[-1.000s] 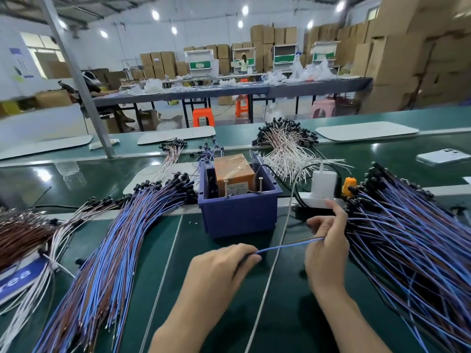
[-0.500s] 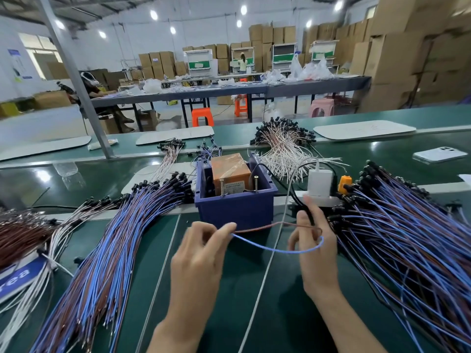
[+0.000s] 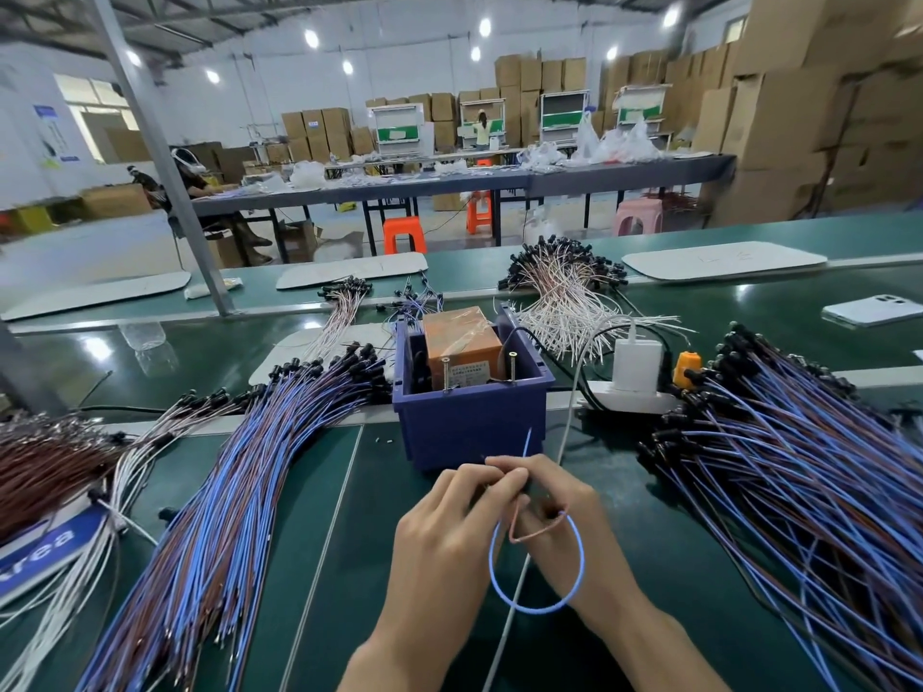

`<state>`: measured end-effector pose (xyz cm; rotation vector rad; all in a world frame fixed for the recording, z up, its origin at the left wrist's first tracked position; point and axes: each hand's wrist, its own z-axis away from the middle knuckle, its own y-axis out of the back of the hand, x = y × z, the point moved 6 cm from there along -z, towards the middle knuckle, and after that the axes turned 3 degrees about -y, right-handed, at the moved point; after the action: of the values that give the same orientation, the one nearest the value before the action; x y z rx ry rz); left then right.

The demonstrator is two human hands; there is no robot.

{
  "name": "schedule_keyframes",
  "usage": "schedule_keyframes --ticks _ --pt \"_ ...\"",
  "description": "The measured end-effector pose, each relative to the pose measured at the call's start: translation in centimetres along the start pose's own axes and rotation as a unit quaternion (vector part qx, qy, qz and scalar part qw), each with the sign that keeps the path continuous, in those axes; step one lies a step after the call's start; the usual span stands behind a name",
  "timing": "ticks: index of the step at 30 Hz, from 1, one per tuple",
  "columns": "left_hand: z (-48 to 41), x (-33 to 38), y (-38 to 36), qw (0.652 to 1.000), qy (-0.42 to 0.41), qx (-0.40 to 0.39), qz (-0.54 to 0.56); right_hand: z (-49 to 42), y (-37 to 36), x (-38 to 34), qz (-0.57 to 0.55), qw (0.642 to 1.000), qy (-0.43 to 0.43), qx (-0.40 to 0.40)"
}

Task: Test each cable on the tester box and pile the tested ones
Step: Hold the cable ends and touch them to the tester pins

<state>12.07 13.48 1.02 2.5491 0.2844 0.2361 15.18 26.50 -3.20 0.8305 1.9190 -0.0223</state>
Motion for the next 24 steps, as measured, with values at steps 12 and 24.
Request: schedule_keyframes --ticks 12,24 --pt "0.2 -1.4 0.6 0.991 0.074 0.059 0.099 0.5 0.3 -0.8 0.061 0.997 0.001 0.048" --pt "1.8 -4.6 -1.7 0.942 0.303 0.068 0.13 -0.2 1.9 0.3 0.021 0.976 -0.058 0.211"
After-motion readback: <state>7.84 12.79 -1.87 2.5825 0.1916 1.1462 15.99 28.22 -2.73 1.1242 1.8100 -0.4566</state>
